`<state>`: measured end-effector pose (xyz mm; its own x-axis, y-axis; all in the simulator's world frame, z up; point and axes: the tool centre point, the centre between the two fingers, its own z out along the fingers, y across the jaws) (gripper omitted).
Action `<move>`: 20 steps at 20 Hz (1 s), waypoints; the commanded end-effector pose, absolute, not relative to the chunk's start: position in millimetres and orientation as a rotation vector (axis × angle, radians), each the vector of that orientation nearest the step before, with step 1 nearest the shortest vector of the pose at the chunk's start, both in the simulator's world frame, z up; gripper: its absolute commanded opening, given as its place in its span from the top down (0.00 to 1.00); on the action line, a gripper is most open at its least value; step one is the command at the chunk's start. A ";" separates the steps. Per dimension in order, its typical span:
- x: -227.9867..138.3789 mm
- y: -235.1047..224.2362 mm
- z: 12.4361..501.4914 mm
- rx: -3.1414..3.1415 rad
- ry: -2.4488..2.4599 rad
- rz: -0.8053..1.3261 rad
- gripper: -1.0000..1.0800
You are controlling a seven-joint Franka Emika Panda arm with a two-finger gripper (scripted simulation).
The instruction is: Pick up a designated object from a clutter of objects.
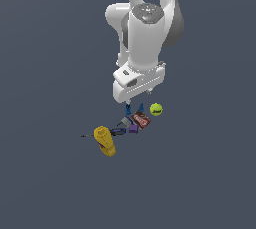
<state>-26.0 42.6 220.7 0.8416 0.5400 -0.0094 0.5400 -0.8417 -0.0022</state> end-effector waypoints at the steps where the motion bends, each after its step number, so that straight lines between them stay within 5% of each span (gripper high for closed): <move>1: -31.3 45.5 207.3 2.977 0.996 -0.014 0.04; 20: -85.8 66.3 118.5 2.591 1.770 -0.007 0.04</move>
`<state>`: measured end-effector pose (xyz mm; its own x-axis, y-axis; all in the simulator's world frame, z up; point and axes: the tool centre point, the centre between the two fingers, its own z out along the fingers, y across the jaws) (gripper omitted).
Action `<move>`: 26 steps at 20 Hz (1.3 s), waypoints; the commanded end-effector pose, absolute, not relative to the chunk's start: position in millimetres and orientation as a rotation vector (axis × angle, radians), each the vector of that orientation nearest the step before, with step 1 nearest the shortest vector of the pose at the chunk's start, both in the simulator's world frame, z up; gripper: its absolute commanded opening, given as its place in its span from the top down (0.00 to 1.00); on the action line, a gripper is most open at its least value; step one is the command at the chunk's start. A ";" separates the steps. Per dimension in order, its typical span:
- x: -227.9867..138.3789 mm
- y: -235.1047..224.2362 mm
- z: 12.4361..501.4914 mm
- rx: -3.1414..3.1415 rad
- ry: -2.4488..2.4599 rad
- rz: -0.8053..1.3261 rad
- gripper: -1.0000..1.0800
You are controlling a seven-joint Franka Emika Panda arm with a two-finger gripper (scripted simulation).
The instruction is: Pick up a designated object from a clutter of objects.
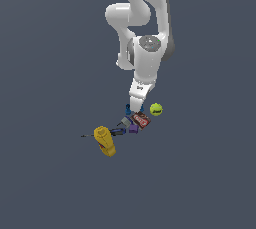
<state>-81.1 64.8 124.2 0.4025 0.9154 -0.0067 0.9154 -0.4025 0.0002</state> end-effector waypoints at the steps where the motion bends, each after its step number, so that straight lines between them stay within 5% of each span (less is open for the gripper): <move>1: -88.6 67.1 115.2 2.571 1.800 -0.006 0.04; 26: -110.7 73.0 73.9 2.414 2.012 0.000 0.04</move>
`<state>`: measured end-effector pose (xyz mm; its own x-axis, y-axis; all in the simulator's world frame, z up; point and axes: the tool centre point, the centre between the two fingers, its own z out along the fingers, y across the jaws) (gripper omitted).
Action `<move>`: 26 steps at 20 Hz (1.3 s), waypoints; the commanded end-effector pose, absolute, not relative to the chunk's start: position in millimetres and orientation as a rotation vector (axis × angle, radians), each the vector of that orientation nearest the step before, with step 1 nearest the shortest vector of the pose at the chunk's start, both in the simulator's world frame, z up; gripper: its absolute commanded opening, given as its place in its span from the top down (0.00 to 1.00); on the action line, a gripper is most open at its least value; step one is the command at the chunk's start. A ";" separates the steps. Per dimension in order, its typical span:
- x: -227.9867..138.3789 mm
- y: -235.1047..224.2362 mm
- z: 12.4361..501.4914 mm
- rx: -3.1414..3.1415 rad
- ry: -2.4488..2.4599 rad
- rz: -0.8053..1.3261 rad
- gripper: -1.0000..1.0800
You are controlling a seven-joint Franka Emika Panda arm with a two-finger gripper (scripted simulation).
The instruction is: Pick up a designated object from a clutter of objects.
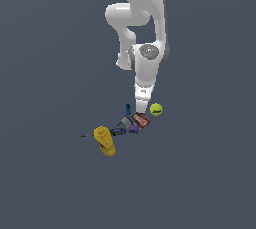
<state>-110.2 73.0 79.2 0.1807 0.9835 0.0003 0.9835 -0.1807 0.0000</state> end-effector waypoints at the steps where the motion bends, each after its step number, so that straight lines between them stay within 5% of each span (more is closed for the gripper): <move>1: -110.8 73.0 69.5 -2.412 -2.012 0.000 0.04; 11: -111.1 73.0 47.0 -2.410 -2.015 0.000 0.04; 12: -111.1 73.0 47.0 -2.410 -2.015 0.000 1.00; 26: -111.3 73.5 50.2 -2.410 -2.015 0.000 1.00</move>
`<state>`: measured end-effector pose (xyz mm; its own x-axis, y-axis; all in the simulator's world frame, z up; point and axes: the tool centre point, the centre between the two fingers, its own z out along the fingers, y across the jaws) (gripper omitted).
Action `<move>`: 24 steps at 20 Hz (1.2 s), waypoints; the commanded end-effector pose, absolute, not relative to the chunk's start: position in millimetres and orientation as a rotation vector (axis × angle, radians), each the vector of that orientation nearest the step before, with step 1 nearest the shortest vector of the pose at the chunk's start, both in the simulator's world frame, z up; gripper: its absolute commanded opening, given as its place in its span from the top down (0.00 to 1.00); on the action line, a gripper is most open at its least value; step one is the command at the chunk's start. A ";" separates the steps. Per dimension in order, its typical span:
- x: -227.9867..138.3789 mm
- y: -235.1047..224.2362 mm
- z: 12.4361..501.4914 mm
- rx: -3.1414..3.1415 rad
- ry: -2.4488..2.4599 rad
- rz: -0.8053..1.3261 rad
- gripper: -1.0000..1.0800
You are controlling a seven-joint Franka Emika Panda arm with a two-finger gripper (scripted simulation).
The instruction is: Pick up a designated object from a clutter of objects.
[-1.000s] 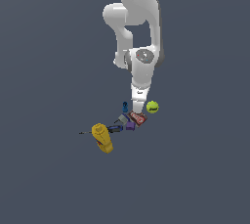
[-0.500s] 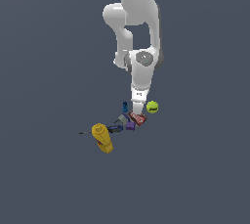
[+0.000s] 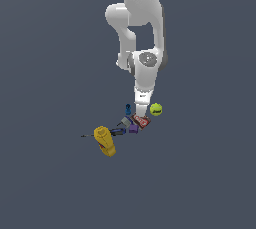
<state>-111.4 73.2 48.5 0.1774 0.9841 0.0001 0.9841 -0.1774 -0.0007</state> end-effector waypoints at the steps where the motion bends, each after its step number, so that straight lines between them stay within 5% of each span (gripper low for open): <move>1: -111.5 73.8 51.9 -2.410 -2.015 0.000 1.00; 24: -124.2 98.7 195.8 -2.407 -2.016 -0.002 1.00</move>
<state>-122.6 96.4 182.6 0.1756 0.9845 0.0016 0.9845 -0.1756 -0.0003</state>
